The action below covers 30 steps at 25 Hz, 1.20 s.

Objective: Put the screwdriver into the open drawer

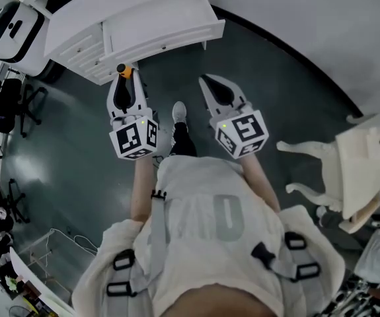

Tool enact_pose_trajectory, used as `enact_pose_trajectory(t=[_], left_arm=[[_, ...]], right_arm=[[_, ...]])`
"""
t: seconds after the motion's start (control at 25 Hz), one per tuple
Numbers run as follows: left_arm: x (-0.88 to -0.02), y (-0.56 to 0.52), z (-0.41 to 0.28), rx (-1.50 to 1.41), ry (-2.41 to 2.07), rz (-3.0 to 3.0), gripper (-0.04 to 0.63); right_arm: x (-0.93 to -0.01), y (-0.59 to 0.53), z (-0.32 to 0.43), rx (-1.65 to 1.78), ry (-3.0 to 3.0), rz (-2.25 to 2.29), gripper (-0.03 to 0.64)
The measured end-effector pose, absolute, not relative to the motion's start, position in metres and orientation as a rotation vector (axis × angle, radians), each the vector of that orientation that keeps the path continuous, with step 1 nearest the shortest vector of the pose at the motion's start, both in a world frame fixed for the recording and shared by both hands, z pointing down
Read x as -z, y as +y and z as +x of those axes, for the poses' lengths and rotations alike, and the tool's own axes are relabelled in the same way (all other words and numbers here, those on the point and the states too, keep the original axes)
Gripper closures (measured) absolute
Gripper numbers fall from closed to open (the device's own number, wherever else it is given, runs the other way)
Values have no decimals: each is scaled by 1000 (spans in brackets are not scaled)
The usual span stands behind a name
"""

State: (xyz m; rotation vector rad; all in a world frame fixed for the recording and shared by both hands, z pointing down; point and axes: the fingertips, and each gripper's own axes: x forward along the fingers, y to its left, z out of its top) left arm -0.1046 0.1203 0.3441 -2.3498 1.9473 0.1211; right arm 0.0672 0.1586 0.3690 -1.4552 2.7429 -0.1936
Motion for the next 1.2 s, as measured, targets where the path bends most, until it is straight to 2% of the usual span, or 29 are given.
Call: enact_pose_trajectory(t=[0.52,0.76,1.2], left_arm=[[-369,-53,-153,-34,1965,-2435,488],[-376,-139,-172,-93,1980,-2496,488],[-377,-201,-196,-108,2008,-2488,488]], right_arm=[[-377,-18,25,281,2743,-1602,621],[-384,-104,-1,306,2770,-1628,621],[-380,-185,-38,235,2839,-1632,621]])
